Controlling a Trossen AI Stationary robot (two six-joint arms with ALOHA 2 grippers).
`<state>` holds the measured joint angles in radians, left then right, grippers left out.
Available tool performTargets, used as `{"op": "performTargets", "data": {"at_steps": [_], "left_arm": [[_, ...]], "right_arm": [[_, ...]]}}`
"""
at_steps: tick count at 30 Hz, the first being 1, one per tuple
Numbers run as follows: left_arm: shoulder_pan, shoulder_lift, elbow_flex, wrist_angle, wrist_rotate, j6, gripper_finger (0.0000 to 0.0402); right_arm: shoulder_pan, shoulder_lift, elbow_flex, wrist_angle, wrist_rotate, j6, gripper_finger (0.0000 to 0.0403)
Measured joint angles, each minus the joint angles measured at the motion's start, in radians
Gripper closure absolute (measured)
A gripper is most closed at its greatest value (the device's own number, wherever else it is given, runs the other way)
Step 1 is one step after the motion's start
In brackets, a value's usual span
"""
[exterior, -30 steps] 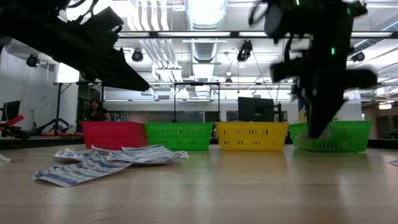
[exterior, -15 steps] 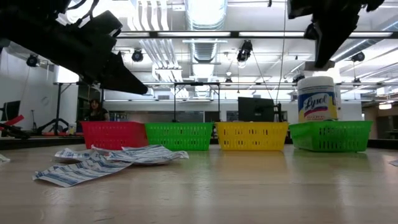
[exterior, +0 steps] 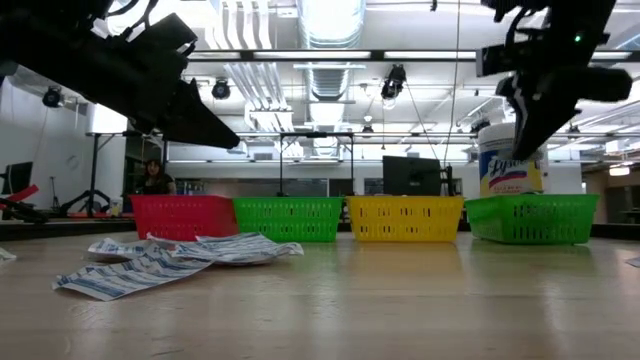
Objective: Pick & Place First Aid Supplies
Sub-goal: Put the blue alcohol pad into the right green bin
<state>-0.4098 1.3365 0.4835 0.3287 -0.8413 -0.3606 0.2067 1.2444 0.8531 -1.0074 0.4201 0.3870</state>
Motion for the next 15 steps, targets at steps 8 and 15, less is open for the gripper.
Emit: {"op": "performTargets", "data": {"at_steps": [8, 15], "left_arm": [[0.000, 0.000, 0.000, 0.011, 0.014, 0.012, 0.0281], [0.000, 0.000, 0.000, 0.011, 0.014, 0.012, 0.0281]], "right_arm": [[-0.079, 0.015, -0.040, 0.036, -0.098, -0.051, 0.0394], [-0.154, 0.022, -0.047, 0.057, -0.112, -0.090, 0.0394]]}}
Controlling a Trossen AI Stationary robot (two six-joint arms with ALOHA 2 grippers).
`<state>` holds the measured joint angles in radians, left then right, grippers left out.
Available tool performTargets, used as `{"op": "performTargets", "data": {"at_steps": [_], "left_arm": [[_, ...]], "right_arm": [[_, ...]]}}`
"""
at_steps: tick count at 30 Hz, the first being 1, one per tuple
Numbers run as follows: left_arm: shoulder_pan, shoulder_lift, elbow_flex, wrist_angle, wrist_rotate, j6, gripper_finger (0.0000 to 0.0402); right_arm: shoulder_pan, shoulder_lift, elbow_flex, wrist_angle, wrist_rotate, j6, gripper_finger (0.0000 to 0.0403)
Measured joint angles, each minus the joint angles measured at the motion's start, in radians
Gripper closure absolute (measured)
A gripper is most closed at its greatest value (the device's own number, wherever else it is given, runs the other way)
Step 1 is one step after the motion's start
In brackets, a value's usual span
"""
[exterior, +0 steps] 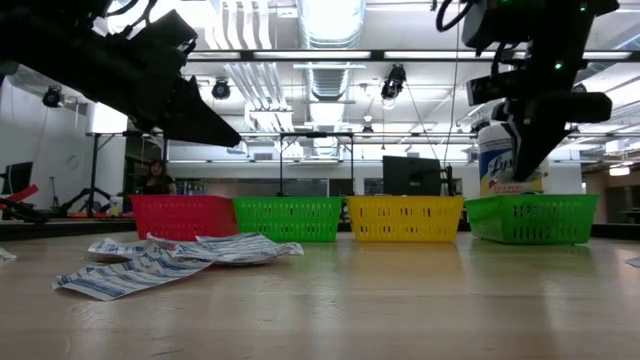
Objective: Pick & Place First Aid Supplies
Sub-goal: Put the blue alcohol pad into the right green bin
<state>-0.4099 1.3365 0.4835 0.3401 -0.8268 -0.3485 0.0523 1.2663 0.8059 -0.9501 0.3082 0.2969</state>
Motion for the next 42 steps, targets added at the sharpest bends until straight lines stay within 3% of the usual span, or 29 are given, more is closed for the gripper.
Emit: {"op": "performTargets", "data": {"at_steps": [5, 17, 21, 27, 34, 42], "left_arm": [[0.000, 0.000, 0.000, 0.000, 0.000, 0.005, 0.0281], [0.000, 0.000, 0.000, 0.000, 0.015, 0.006, 0.0281], [0.000, 0.000, 0.000, 0.000, 0.018, 0.006, 0.0281], [0.000, 0.000, 0.000, 0.000, 0.018, 0.005, 0.0281], [0.000, 0.000, 0.000, 0.005, 0.018, 0.005, 0.0281], [0.000, 0.000, 0.000, 0.006, 0.020, -0.001, 0.0281]], "right_arm": [[-0.025, 0.000, 0.002, 0.001, -0.006, -0.021, 0.0386], [-0.057, -0.001, 0.020, 0.001, -0.008, -0.021, 0.0302], [-0.057, -0.002, 0.060, -0.053, -0.019, -0.008, 0.0290], [-0.057, -0.001, 0.062, -0.055, 0.058, 0.031, 0.0323], [-0.057, 0.000, 0.008, -0.037, -0.015, 0.055, 0.0387], [-0.057, 0.000, -0.037, 0.019, -0.024, 0.059, 0.0394]]}}
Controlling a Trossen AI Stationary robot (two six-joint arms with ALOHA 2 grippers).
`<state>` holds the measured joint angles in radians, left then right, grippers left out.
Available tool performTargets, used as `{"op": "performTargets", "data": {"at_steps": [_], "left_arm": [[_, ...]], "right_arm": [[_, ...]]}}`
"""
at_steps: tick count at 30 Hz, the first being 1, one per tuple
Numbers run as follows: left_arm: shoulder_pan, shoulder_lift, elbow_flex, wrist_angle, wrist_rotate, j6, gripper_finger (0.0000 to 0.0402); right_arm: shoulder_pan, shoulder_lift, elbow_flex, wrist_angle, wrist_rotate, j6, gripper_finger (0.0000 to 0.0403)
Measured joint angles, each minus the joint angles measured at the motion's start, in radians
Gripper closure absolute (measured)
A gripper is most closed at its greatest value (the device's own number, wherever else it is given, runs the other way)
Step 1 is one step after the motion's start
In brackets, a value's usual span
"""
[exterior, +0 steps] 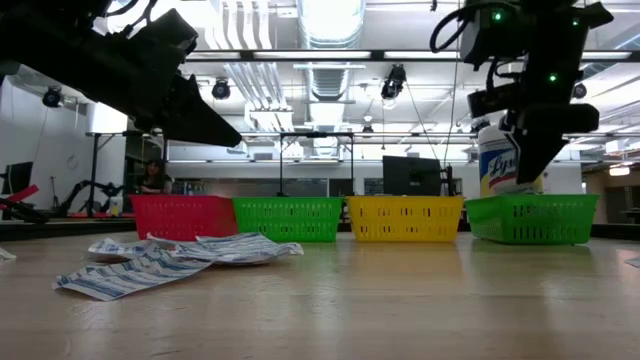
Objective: Pick & Place First Aid Supplies
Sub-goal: Put the blue alcohol pad into the right green bin, then put the green bandage into the left green bin
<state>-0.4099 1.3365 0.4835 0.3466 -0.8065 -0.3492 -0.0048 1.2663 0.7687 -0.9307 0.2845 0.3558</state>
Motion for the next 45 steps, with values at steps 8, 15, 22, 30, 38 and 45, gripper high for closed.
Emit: {"op": "performTargets", "data": {"at_steps": [8, 15, 22, 30, 38, 45], "left_arm": [[0.000, 0.000, 0.000, 0.001, 0.004, 0.000, 0.0281], [-0.001, 0.000, 0.000, 0.003, 0.004, 0.000, 0.0281], [-0.015, 0.000, 0.000, 0.005, 0.017, 0.012, 0.0281], [-0.046, -0.025, 0.000, 0.013, 0.091, 0.048, 0.0281], [-0.108, -0.069, -0.003, 0.014, 0.094, 0.077, 0.0281], [-0.195, -0.106, -0.027, 0.013, 0.095, 0.019, 0.0281]], "right_arm": [[0.002, -0.024, 0.020, -0.012, 0.054, 0.011, 0.0394], [0.037, -0.095, 0.088, -0.060, 0.060, 0.044, 0.0394], [0.223, -0.145, 0.093, -0.053, -0.188, 0.153, 0.0394], [0.568, -0.112, 0.091, -0.048, -0.214, 0.359, 0.0394], [0.765, -0.018, 0.091, 0.021, -0.157, 0.568, 0.0394], [0.818, 0.105, 0.091, 0.221, -0.011, 0.478, 0.0394]]}}
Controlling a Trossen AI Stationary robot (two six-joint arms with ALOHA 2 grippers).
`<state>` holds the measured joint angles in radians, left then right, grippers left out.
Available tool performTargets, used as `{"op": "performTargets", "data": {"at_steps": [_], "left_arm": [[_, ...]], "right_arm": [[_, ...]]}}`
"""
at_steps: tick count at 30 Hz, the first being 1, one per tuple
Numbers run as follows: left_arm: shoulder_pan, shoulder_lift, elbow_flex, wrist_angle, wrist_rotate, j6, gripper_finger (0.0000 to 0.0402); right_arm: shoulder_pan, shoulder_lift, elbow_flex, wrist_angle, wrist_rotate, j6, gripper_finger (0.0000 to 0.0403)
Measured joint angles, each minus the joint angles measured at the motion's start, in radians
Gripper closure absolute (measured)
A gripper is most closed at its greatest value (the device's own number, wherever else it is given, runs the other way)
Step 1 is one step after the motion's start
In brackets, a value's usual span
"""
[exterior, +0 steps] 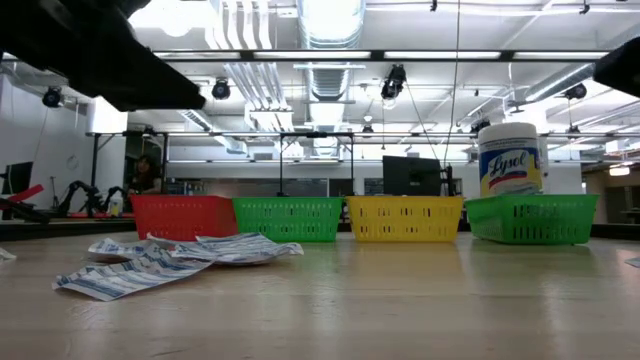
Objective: Pick & Place First Aid Supplies
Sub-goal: Put the green bandage into the left green bin
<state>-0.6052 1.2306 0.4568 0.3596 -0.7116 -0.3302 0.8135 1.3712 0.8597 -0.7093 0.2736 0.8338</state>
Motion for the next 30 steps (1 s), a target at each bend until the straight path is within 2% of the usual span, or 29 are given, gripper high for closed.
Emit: {"op": "performTargets", "data": {"at_steps": [7, 15, 20, 25, 27, 30], "left_arm": [[-0.079, 0.008, 0.002, -0.002, 0.005, -0.083, 0.0281], [-0.099, 0.036, 0.070, -0.040, 0.005, -0.091, 0.0281], [-0.099, 0.041, 0.151, -0.224, 0.005, -0.151, 0.0281], [-0.100, 0.041, 0.236, -0.480, 0.005, -0.281, 0.0284], [-0.101, 0.041, 0.266, -0.581, 0.006, -0.347, 0.0287], [-0.107, 0.041, 0.307, -0.734, 0.023, -0.450, 0.0292]], "right_arm": [[-0.002, 0.120, 0.000, 0.234, 0.137, -0.191, 0.0394], [-0.027, 0.202, -0.001, 0.477, 0.291, -0.415, 0.0394], [-0.090, 0.206, -0.002, 0.627, 0.306, -0.615, 0.0394], [-0.168, 0.202, -0.003, 0.733, 0.299, -0.801, 0.0394], [-0.205, 0.199, -0.003, 0.756, 0.271, -0.849, 0.0394], [-0.268, 0.194, -0.004, 0.785, 0.176, -0.900, 0.0394]]}}
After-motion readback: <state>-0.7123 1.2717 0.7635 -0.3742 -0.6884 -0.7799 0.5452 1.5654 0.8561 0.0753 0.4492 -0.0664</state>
